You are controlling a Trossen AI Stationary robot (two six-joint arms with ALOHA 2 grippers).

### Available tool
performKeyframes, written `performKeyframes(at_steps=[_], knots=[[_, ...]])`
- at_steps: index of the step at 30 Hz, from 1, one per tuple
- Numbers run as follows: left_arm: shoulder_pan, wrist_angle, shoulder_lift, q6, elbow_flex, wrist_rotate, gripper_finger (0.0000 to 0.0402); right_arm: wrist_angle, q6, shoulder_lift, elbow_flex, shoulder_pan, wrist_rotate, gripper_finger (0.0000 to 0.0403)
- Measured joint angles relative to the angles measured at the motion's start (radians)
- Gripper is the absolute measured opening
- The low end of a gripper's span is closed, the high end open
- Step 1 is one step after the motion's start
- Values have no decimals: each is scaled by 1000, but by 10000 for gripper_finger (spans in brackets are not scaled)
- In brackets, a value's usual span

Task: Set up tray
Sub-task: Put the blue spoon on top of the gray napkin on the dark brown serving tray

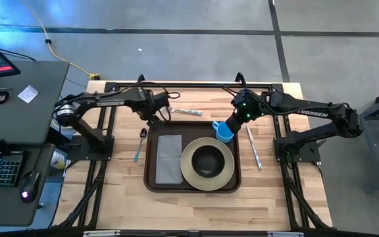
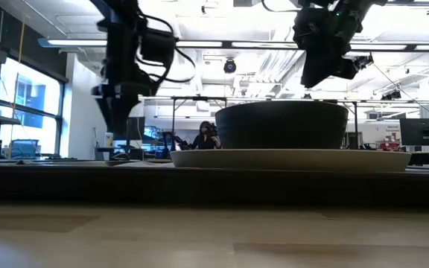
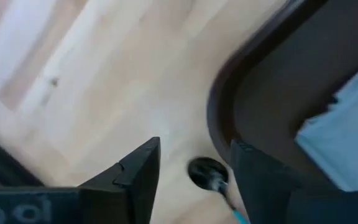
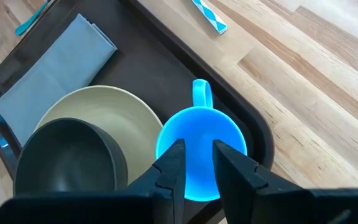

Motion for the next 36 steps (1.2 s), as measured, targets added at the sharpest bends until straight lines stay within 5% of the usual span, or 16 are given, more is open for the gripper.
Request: performKeyframes(at_steps=[9,16,26,36], knots=[[0,20,-259,-255,-201,130,140,4,-23,0,0,0,-2,71],[0,-27,-335,-432,-308,204,107,24,-79,0,0,-7,6,71],[-36,35,-335,-525,-405,283,130,35,-83,0,0,-23,3,71],[-215,231,-319,-674,-491,165,156,33,-83,0,0,-23,27,71]])
